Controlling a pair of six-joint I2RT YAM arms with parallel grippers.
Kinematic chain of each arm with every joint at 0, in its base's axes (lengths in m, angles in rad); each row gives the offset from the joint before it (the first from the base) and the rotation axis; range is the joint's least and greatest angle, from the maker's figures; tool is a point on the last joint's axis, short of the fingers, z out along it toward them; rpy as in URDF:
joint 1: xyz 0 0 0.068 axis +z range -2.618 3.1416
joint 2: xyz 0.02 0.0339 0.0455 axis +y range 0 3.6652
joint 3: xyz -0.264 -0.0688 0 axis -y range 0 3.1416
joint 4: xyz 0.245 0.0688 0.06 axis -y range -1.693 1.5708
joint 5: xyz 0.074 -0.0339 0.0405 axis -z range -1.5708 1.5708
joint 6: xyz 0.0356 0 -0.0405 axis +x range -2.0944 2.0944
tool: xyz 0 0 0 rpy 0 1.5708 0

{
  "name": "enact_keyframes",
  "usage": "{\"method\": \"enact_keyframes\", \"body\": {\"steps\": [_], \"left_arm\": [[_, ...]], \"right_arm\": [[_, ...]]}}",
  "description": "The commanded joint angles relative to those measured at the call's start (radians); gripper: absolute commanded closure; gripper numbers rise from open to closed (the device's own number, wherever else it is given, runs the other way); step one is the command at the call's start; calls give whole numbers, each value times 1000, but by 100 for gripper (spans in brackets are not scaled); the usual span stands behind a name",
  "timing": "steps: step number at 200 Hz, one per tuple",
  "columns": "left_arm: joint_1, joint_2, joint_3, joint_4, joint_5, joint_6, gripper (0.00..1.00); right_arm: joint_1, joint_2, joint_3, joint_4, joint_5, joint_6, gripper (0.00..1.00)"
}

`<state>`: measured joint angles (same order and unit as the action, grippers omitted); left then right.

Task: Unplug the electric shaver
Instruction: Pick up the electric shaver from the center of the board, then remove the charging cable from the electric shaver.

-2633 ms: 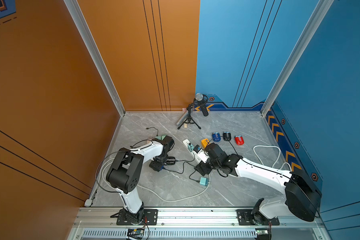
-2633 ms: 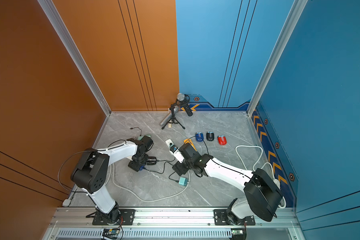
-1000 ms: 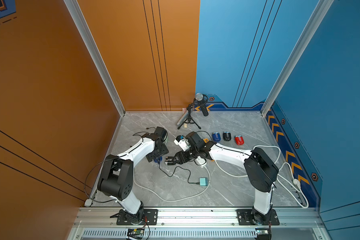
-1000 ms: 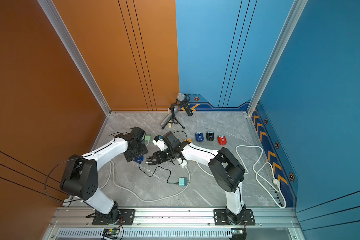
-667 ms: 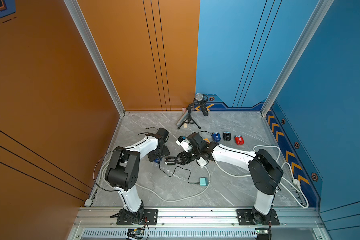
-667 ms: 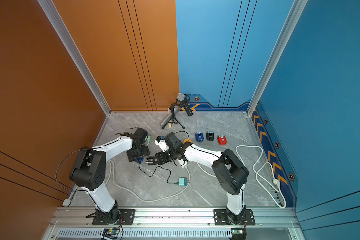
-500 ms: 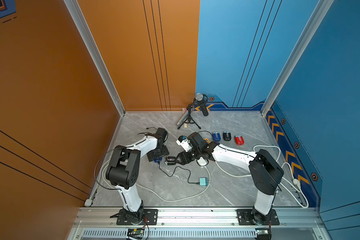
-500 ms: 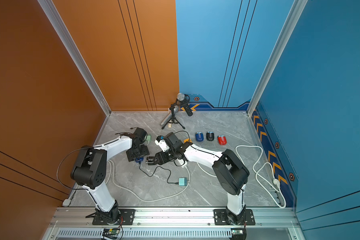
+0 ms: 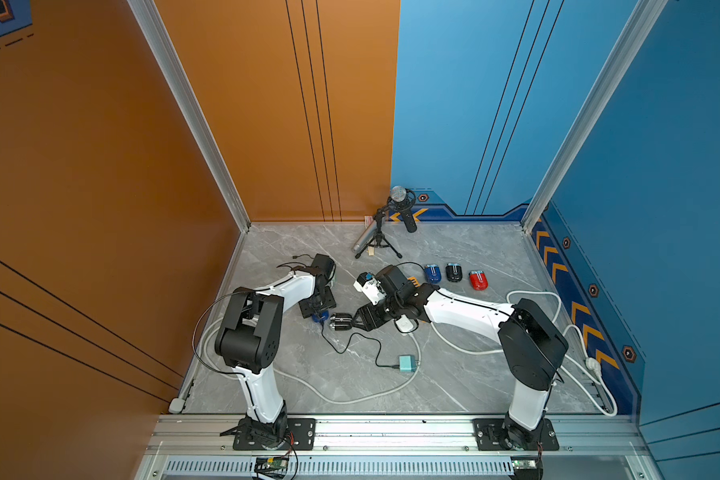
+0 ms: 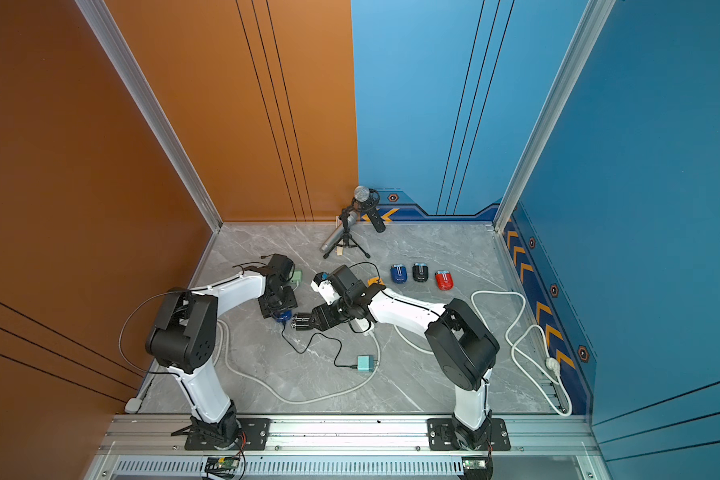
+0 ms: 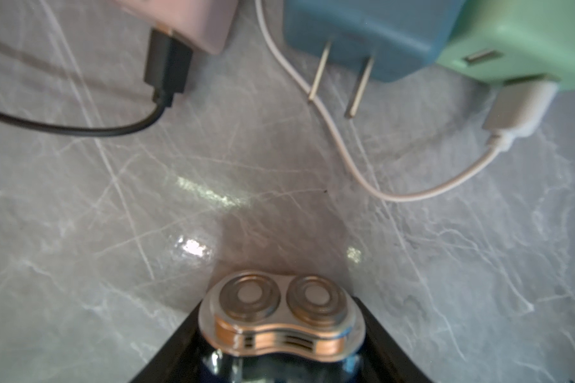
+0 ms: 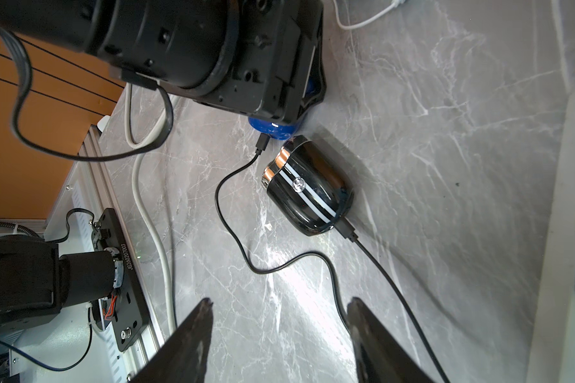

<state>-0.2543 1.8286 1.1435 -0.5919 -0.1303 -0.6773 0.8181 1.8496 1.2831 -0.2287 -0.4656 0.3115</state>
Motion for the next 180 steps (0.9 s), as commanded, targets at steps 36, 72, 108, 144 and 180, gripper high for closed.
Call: {"method": "enact_keyframes", "body": {"steps": [36, 72, 108, 144, 180], "left_arm": [[12, -93, -78, -28, 49, -1, 53], [14, -251, -105, -37, 81, -51, 54], [5, -382, -95, -53, 119, -119, 57], [-54, -420, -64, -78, 112, -167, 57], [-110, -437, -30, -89, 67, -204, 57]], "right_arm": [[-2, -31, -2, -33, 27, -17, 35], [5, 0, 35, -26, -10, -15, 35], [6, 41, 82, 34, -59, 37, 35], [7, 80, 129, 91, -114, 69, 35], [16, 115, 166, 121, -181, 84, 36]]}}
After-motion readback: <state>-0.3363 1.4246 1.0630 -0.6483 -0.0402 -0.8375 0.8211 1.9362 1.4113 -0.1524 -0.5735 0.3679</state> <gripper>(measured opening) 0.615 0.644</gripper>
